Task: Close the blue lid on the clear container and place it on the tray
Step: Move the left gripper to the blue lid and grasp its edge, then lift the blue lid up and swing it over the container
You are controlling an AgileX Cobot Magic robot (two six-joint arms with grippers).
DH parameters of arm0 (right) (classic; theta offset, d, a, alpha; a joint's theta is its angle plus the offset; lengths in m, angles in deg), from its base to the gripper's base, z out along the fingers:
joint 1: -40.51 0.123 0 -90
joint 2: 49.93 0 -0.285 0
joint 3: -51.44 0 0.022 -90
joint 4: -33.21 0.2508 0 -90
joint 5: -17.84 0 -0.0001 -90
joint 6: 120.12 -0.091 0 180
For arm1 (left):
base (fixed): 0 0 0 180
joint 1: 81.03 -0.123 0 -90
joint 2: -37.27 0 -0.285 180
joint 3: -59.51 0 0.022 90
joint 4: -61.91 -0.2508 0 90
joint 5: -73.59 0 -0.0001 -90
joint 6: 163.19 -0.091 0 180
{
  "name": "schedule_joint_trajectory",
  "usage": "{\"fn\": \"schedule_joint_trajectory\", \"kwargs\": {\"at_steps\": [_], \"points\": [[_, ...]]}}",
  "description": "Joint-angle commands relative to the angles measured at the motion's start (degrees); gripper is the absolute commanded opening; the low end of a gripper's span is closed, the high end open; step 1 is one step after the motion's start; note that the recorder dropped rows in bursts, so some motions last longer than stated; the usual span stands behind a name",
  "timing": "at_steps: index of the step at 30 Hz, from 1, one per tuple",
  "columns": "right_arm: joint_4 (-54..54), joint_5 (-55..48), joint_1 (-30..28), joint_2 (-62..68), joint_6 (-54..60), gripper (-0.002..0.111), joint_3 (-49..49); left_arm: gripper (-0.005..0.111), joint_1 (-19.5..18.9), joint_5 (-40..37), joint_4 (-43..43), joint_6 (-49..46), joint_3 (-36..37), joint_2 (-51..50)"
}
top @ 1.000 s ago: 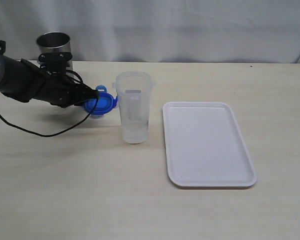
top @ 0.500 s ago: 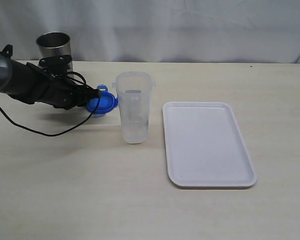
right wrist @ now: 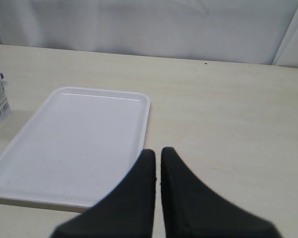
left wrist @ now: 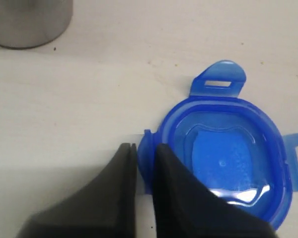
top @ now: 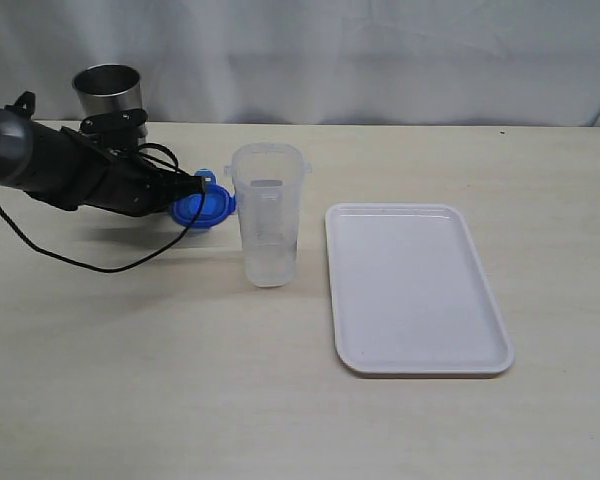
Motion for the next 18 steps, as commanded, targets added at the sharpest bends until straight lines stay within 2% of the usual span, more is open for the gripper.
{"fn": "schedule_joint_trajectory", "kwargs": {"at_steps": [1,8,11,15,18], "points": [[0.23,0.25,-0.25,-0.28,-0.16,0.005,0.12,0.005,0.22,-1.03,0.44,0.36,-0.45,-0.03],[0.23,0.25,-0.25,-0.28,-0.16,0.005,0.12,0.005,0.22,-4.51,0.06,0.36,-0.45,-0.03],[0.23,0.25,-0.25,-0.28,-0.16,0.005,0.12,0.0,0.22,-6.3,-0.09,0.15,-0.32,0.35],[0.23,0.25,-0.25,-0.28,-0.16,0.005,0.12,0.0,0.22,-8.55,-0.08,0.15,-0.22,1.14],[0.23,0.25,-0.25,-0.28,-0.16,0.005,0.12,0.0,0.22,-7.48,-0.08,0.72,1.45,2.24]]}}
